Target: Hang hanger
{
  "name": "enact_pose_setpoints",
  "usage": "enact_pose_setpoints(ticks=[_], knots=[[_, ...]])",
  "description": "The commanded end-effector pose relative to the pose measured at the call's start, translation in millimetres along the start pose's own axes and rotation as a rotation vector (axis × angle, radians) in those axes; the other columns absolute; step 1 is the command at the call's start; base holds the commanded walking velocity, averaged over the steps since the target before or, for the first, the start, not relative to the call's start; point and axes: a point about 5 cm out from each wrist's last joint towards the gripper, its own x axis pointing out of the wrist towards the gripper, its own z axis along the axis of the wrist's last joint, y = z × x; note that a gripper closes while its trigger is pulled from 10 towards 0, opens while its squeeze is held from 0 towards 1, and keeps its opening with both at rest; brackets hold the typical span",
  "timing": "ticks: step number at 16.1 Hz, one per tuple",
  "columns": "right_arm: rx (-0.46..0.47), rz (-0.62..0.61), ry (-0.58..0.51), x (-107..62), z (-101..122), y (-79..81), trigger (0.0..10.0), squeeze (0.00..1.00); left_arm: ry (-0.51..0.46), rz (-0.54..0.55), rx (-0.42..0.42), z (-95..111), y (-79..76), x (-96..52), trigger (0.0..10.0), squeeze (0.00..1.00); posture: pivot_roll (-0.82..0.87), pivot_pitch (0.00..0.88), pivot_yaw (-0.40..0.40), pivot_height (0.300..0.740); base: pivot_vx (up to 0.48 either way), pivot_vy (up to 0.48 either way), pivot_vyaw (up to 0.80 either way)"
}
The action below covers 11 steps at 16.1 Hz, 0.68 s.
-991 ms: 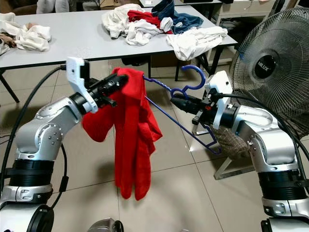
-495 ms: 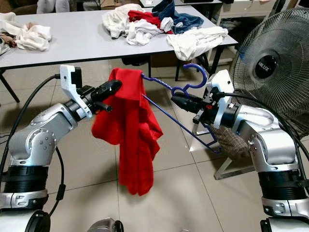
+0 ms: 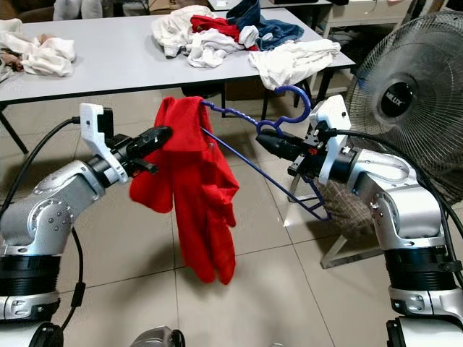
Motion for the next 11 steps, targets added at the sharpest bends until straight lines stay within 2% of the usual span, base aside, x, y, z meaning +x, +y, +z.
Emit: enact_pose_setpoints(ticks=[1,3,6,7,9,11], knots=[[-0.051,-0.048,-0.095,-6.2,22,-7.5,0.0,0.00,0.023,0.040,0.008,-3,8.6,-7.4,0.0,0.00,-0.01,0.000,0.035,0.740,0.000,0.000,0.00],[-0.051,-0.055,-0.099,-4.5,23,-9.0,0.0,0.00,0.032,0.022,0.011,-4,7.2,-10.7,0.0,0.00,0.00,0.000,0.029,0.740,0.000,0.000,0.00],[-0.048,-0.088,-0.110,-1.9,24,-12.2,0.0,0.00,0.060,-0.140,-0.007,-12,-15.6,-9.5,0.0,0.00,0.00,0.000,0.030,0.740,0.000,0.000,0.00],[-0.048,-0.089,-0.110,-1.8,24,-12.3,0.0,0.00,0.061,-0.149,-0.007,-12,-16.6,-9.5,0.0,0.00,0.00,0.000,0.030,0.740,0.000,0.000,0.00],[-0.042,-0.102,-0.116,-0.8,24,-13.0,0.0,0.00,0.043,-0.306,-0.001,-9,-36.0,-9.6,0.0,0.00,0.00,0.000,0.031,0.740,0.000,0.000,0.00],[-0.036,-0.099,-0.120,2.5,23,-10.9,0.0,0.00,0.009,-0.361,0.007,-4,-45.4,-6.2,0.0,0.00,0.00,0.000,0.034,0.740,0.000,0.000,0.00]])
